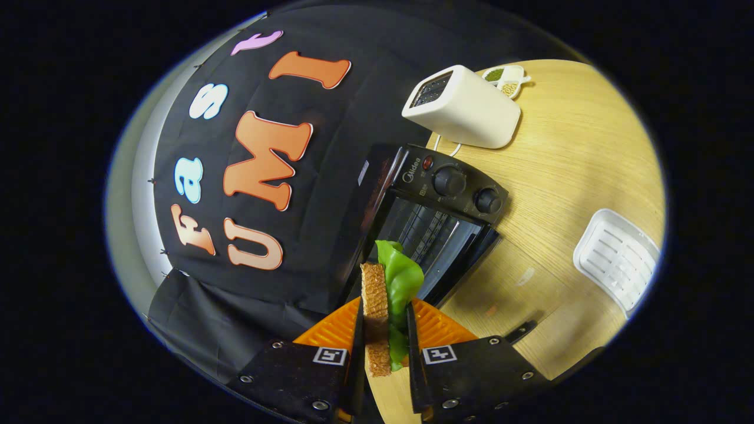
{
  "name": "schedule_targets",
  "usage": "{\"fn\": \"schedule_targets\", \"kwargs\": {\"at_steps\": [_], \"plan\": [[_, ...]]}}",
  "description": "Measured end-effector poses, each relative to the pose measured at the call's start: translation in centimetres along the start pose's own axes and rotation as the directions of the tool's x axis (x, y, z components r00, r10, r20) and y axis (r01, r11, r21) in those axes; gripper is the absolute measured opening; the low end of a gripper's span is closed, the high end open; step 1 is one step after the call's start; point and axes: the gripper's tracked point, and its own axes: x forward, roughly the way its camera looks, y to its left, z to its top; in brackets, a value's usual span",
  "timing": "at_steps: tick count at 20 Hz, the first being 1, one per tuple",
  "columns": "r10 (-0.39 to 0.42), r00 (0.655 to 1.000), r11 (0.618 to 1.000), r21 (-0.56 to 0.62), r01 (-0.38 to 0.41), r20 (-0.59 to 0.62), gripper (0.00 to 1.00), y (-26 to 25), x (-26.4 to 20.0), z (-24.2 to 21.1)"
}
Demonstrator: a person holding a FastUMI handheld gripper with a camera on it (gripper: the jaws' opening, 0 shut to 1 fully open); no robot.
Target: Open the toaster oven, put the food inside, and close the toaster oven door.
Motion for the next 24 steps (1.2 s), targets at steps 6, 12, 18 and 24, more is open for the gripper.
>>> {"fn": "schedule_targets", "kwargs": {"at_steps": [6, 12, 18, 24], "plan": [[0.01, 0.989, 0.99, 0.137, -0.031, 0.151, 0.33, -0.1, 3.9, -0.8], [-0.054, 0.977, 0.98, 0.2, 0.012, 0.208, 0.32, -0.5, 8.0, -1.1], [-0.14, 0.965, 0.975, 0.198, 0.097, 0.221, 0.35, -1.3, 11.4, -1.5], [-0.191, 0.948, 0.964, 0.229, 0.132, 0.255, 0.4, -1.5, 14.3, -0.7]]}}
